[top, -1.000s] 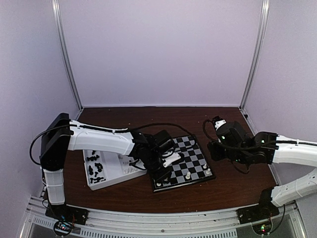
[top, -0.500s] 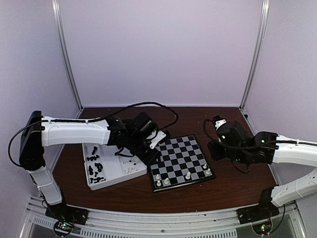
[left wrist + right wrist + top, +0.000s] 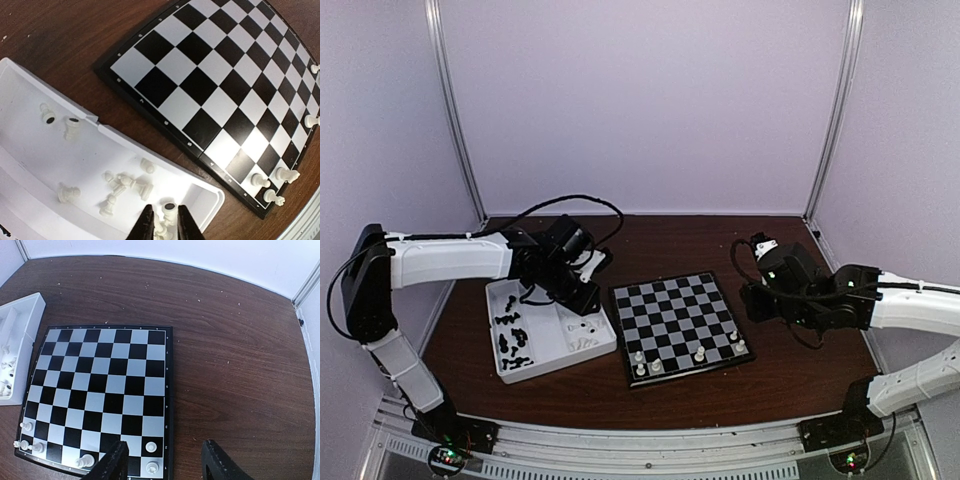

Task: Set up the chess pieces on the board
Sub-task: Pick up the chess piece from the storage box.

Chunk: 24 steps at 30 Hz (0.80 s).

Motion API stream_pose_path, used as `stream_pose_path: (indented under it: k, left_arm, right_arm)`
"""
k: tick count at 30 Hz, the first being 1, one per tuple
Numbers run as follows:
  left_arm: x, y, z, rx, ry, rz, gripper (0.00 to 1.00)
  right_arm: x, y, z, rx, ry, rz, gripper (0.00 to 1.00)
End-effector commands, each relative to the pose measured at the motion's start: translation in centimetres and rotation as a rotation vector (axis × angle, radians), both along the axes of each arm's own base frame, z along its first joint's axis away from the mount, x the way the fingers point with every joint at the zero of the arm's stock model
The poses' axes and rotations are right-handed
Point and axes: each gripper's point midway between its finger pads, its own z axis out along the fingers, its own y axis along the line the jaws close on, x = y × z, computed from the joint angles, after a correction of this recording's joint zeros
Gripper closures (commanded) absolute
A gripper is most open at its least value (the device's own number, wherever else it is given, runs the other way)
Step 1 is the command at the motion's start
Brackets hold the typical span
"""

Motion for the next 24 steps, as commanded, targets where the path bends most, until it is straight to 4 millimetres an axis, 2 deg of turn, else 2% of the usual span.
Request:
stream_pose_path:
  k: [1, 6, 11, 24]
  left_arm:
    - [0.4, 0.7, -1.2, -0.002, 0.024, 0.013, 0.83]
    - [0.6, 0.9, -3.2, 0.02, 0.041, 0.015, 0.83]
    - [1.1, 0.6, -4.3, 0.031, 0.051, -0.005, 0.82]
    - [2.4, -0.1, -5.6, 0.069, 0.053, -0.021, 0.82]
  right_arm:
    - [0.1, 0.1, 0.0, 0.011, 0.0, 0.002, 0.48]
    - [0.2, 0.1, 0.0, 0.01, 0.002, 0.001, 0.48]
    - [0.1, 0.1, -0.1, 0.007, 0.005, 0.001, 0.48]
    - [0.1, -0.2, -0.3, 0.002, 0.01, -0.009, 0.48]
